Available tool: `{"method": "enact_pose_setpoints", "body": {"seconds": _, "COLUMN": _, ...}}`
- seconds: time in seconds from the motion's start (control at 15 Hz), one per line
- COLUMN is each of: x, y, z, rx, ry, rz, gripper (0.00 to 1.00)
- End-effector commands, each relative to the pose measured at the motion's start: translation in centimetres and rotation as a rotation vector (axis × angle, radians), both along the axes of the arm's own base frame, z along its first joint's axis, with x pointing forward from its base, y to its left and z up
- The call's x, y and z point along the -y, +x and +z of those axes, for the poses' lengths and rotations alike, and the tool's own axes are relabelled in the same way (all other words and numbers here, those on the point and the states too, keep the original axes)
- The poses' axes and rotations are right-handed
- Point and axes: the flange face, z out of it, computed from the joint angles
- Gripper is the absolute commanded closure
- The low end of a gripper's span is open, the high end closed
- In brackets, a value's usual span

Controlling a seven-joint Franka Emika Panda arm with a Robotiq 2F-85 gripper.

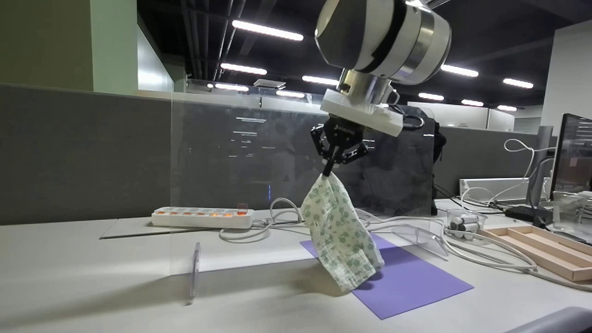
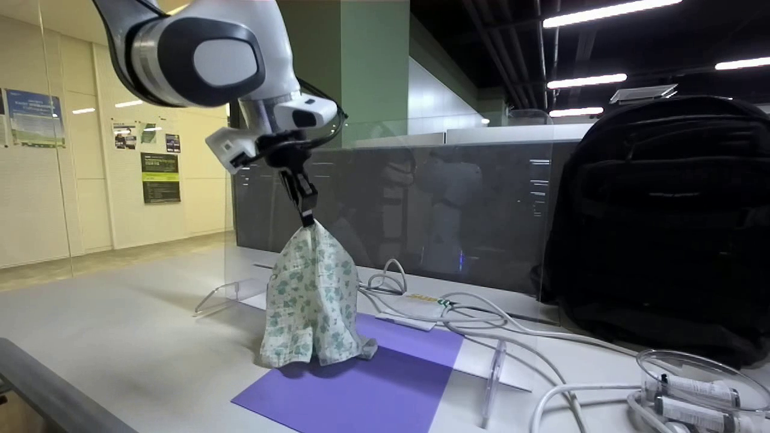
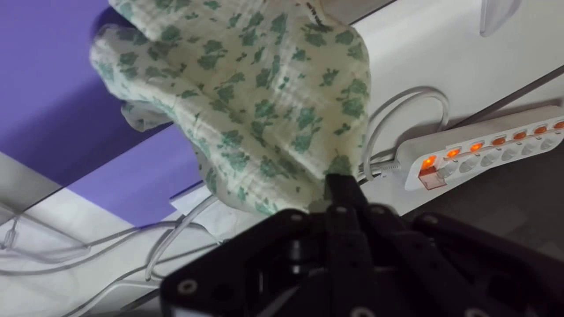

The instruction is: Hang the towel on the transparent stand on table

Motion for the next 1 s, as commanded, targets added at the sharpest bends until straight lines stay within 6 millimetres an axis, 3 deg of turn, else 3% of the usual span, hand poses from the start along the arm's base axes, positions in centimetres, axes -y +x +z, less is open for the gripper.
{"method": "enact_pose_setpoints", "body": {"seconds": 0.0, "x": 0.2, "y": -2.2, "z": 5.7, "rx": 0.026, "ry": -0.014, "rz": -0.003, "gripper": 1.00}}
{"method": "enact_pose_setpoints", "body": {"seconds": 0.2, "x": -0.7, "y": -3.3, "z": 11.1, "rx": 0.050, "ry": -0.030, "rz": 0.002, "gripper": 1.00}}
{"method": "enact_pose_setpoints", "body": {"seconds": 0.33, "x": -1.8, "y": -5.5, "z": 14.5, "rx": 0.013, "ry": -0.019, "rz": 0.033, "gripper": 1.00}}
{"method": "enact_pose_setpoints", "body": {"seconds": 0.4, "x": -1.1, "y": -3.3, "z": 11.5, "rx": 0.024, "ry": -0.028, "rz": 0.051, "gripper": 0.99}}
{"method": "enact_pose_setpoints", "body": {"seconds": 0.6, "x": -1.9, "y": -5.4, "z": 14.8, "rx": 0.034, "ry": -0.034, "rz": 0.069, "gripper": 0.99}}
{"method": "enact_pose_setpoints", "body": {"seconds": 0.73, "x": -2.4, "y": -6.0, "z": 13.8, "rx": 0.028, "ry": 0.010, "rz": 0.061, "gripper": 1.00}}
{"method": "enact_pose_setpoints", "body": {"seconds": 0.93, "x": -3.2, "y": -4.6, "z": 14.4, "rx": 0.079, "ry": 0.062, "rz": 0.043, "gripper": 1.00}}
